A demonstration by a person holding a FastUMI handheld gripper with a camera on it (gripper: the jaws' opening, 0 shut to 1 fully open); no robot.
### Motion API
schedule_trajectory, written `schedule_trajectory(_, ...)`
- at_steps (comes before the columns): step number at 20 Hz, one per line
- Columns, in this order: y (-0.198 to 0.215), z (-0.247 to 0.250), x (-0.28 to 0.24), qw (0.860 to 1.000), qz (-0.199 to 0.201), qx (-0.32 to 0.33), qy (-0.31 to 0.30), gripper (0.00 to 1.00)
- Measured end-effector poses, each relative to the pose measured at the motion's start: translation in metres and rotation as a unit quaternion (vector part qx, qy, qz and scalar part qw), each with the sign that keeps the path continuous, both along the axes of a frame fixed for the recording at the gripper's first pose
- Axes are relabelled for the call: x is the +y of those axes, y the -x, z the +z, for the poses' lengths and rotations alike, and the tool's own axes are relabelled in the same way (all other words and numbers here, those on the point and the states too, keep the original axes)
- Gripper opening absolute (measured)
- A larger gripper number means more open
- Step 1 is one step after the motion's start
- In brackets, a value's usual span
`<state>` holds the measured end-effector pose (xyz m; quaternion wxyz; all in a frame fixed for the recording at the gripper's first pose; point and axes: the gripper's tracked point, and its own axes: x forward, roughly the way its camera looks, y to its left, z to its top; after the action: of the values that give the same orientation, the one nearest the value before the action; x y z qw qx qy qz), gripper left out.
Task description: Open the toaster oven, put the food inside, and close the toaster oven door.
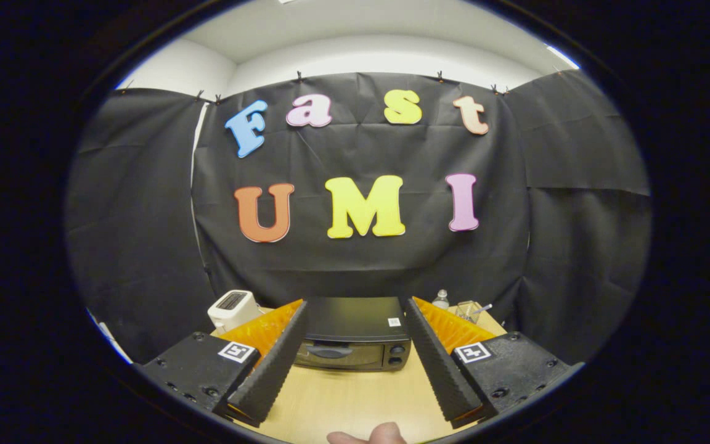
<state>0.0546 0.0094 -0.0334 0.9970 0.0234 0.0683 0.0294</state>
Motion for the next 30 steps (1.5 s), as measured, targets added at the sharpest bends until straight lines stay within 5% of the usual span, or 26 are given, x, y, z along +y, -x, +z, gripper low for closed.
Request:
schedule_trajectory(16,-0.142,-0.126,0.054,0.995,0.029,0.100,0.011,1.00)
schedule_trajectory(21,-0.165,-0.192,0.062,0.988,0.025,0.152,0.018,1.00)
schedule_trajectory(30,-0.199,-0.237,0.070,0.981,0.009,0.191,0.016,1.00)
